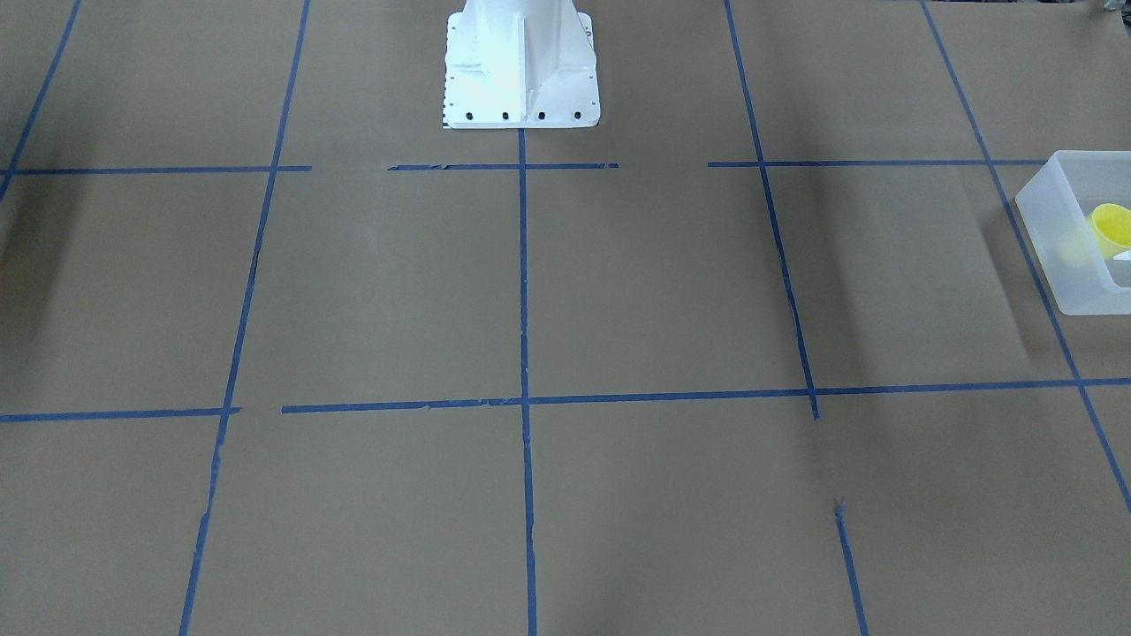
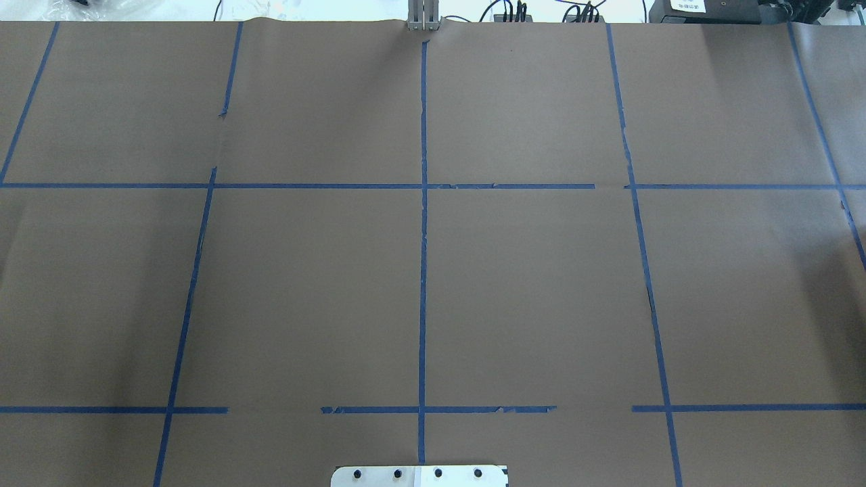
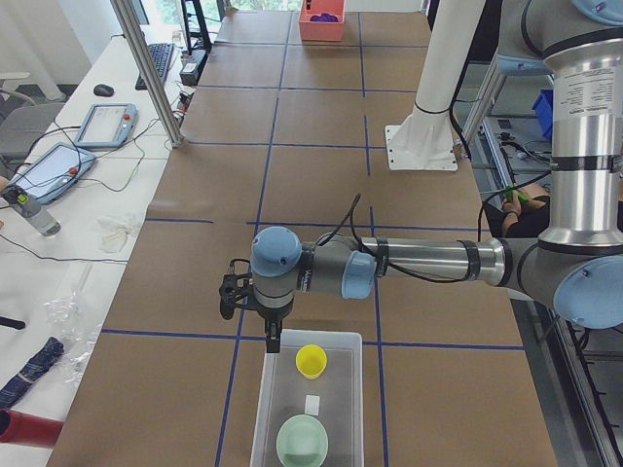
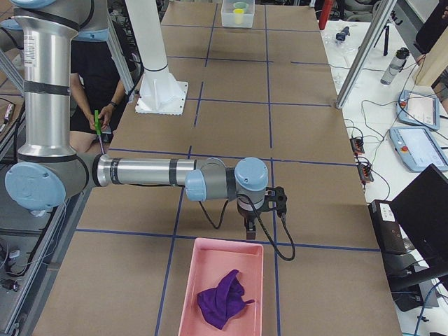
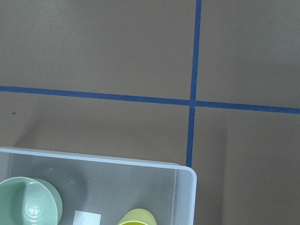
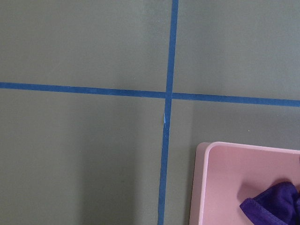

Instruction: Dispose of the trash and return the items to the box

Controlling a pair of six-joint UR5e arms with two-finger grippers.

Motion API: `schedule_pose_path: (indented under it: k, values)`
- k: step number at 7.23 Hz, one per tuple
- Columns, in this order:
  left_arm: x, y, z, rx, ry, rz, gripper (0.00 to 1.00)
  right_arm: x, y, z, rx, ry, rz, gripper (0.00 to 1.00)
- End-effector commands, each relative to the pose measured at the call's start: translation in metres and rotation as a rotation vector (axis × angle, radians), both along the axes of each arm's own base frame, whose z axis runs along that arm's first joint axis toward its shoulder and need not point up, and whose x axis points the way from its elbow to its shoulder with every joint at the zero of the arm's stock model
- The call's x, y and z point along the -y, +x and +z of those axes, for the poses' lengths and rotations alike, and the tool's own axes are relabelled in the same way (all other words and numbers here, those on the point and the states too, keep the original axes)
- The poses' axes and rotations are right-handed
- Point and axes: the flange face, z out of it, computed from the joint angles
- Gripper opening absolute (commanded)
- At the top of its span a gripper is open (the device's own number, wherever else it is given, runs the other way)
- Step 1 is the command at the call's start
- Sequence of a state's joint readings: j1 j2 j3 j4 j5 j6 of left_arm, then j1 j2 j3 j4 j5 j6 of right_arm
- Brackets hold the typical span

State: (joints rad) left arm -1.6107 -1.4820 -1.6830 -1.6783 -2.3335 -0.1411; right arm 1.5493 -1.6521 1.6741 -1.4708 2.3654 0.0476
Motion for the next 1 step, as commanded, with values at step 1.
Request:
schedule_pose_path:
  k: [1]
  values:
    - [-0.0001,0.0001,0.0002,-0.001,-0.001,0.0,1.0,0.0,0.0,0.0009,0.0,0.0,-0.001,1.0]
